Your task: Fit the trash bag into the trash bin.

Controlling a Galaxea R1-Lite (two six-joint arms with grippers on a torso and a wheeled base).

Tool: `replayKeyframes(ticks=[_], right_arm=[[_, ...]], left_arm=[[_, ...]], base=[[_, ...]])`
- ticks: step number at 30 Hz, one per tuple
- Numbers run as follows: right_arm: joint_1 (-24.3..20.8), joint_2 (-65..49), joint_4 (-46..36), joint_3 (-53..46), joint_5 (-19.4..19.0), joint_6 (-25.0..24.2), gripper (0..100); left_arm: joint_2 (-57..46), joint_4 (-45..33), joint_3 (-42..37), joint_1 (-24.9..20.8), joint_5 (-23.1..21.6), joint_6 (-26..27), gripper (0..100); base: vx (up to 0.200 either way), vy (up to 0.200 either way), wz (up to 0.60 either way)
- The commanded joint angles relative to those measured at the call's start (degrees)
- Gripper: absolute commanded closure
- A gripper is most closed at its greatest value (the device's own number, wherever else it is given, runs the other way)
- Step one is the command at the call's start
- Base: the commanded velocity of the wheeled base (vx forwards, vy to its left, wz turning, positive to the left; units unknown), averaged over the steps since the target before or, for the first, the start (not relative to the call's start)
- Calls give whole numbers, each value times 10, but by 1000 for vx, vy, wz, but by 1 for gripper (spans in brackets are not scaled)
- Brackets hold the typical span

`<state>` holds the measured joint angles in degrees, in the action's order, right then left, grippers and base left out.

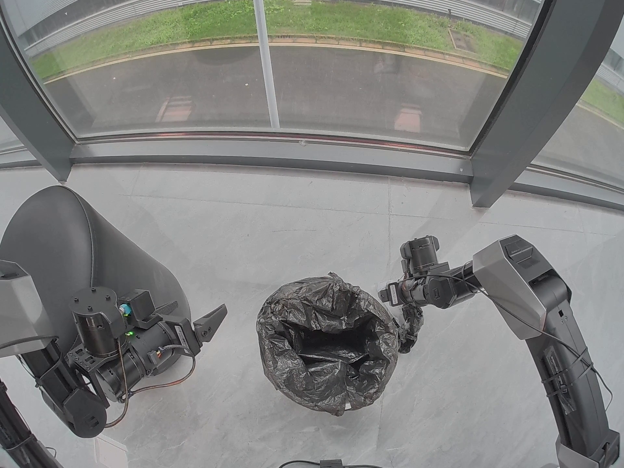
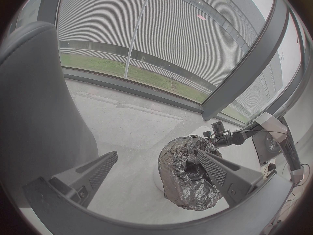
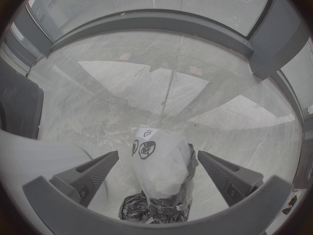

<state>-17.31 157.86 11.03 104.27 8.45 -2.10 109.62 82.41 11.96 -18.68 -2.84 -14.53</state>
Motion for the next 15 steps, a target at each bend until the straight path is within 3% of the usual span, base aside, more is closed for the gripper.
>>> replayKeyframes(ticks=[1, 15], right_arm=[[-3, 27, -23, 41, -1, 1, 0], [-9, 76, -116, 103, -1, -1, 0]], left_arm=[[14, 0, 2, -1, 0, 0, 0], [46, 57, -4, -7, 5, -1, 0]], base=[[0, 0, 0], [0, 0, 0]])
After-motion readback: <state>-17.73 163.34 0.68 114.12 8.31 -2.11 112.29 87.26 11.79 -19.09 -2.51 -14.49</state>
